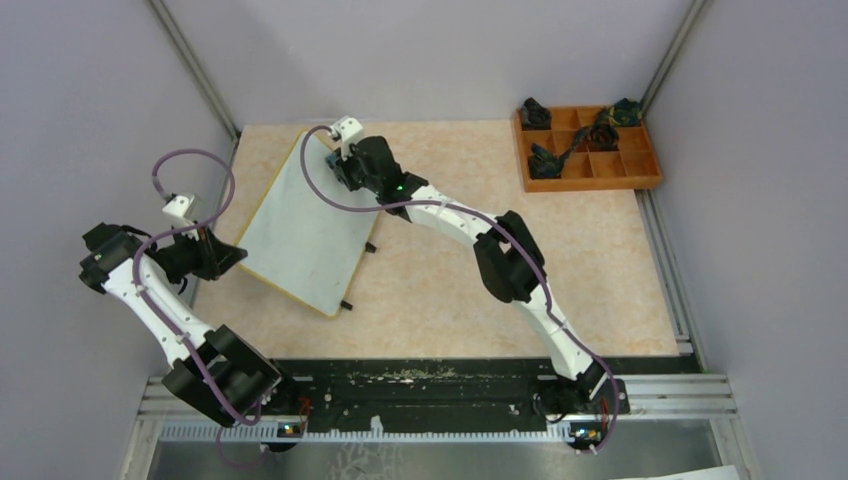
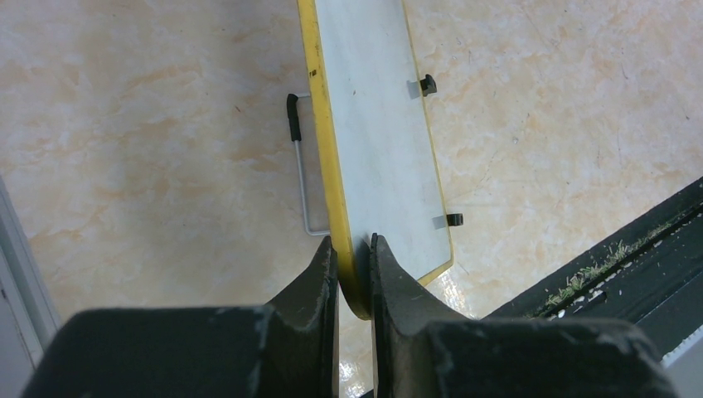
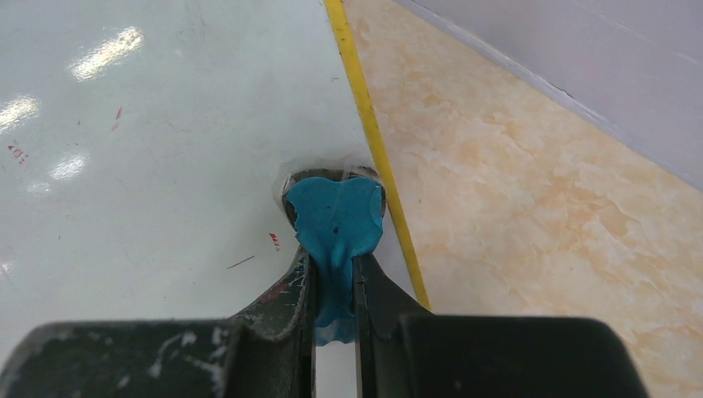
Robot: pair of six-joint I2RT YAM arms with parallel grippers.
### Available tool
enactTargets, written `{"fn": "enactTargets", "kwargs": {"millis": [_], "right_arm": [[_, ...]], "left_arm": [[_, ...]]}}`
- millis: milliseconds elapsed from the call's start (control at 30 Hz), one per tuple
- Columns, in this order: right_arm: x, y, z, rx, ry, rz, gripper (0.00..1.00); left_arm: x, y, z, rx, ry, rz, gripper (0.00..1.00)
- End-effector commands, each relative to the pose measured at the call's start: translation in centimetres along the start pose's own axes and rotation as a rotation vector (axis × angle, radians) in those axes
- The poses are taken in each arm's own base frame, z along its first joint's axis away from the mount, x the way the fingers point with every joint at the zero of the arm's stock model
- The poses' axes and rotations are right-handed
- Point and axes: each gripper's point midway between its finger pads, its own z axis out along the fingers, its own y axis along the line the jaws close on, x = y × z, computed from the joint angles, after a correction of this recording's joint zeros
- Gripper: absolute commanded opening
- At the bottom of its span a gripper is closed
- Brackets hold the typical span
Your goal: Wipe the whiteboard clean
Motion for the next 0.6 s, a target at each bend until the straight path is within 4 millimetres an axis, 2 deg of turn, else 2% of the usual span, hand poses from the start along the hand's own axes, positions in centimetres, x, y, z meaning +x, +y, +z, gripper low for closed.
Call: {"fn": "enactTargets", "kwargs": {"millis": [0,100,367,567], "right_arm": [[-0.3,5.4,-0.7,-0.125,0.0,-0.018,0.0],[-0.9,6.1,-1.0,-0.131,-0.017,-0.032,0.0],[-2.5,6.5,-1.6,-0.141,-0.044,-0.038,0.0],[-1.6,4.9,-0.5,-0.094,-0.037,-0.054,0.0]], "left_arm": [[2.2,-1.3,0.2,0.031,0.092,0.025,0.0],[2.2,-1.3,0.2,0.032,0.091,0.023,0.0],[2.2,-1.5,0.2,0.031,0.089,0.027,0.0],[2.4,-1.6,0.2,0.032,0.09,0.031,0.0]]}}
